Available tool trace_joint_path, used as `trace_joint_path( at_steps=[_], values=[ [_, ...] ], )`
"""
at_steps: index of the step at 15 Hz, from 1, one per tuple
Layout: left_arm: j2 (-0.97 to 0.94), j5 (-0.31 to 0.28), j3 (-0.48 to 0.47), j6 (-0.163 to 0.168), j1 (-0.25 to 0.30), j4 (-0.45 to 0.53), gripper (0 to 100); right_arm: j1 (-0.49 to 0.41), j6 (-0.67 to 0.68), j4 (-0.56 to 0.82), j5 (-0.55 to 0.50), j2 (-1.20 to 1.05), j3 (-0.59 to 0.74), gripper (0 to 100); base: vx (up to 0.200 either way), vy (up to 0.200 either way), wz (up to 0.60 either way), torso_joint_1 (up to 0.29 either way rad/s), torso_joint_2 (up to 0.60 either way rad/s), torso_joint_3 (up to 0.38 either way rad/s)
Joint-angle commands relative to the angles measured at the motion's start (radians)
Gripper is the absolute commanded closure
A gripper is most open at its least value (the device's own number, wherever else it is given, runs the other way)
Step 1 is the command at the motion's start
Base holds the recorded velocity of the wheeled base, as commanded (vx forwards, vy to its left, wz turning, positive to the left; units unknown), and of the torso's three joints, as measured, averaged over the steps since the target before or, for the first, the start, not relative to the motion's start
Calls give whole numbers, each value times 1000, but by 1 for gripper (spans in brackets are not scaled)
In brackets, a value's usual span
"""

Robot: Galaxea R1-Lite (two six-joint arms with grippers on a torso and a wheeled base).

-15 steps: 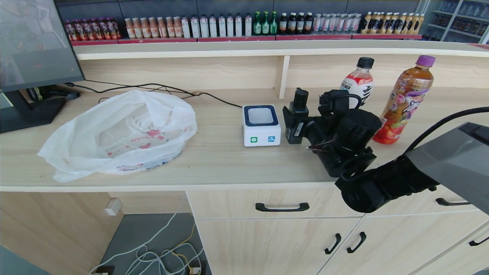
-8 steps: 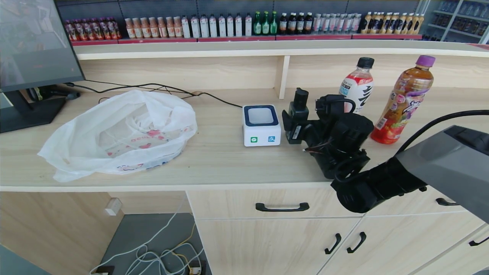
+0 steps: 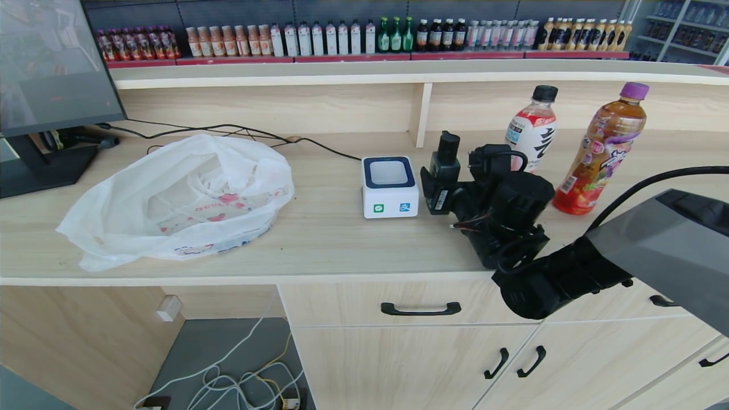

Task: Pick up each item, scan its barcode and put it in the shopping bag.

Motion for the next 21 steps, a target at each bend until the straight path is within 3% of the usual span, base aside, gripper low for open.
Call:
trace_joint_path(
  at_steps=[1, 10, 17, 21],
  values=[
    [0, 0, 0, 0, 0, 0, 0, 1, 0, 0, 0, 0, -1, 100, 0, 0, 0, 0, 0, 0],
    [0, 0, 0, 0, 0, 0, 0, 10, 17, -4, -15, -4, -3, 100, 0, 0, 0, 0, 0, 0],
    [0, 0, 0, 0, 0, 0, 0, 39, 17, -86, -14, -23, 51, 100, 0, 0, 0, 0, 0, 0],
    [0, 0, 0, 0, 0, 0, 0, 36, 63, -64, -6, -169, 82, 100, 0, 0, 0, 0, 0, 0]
  ],
)
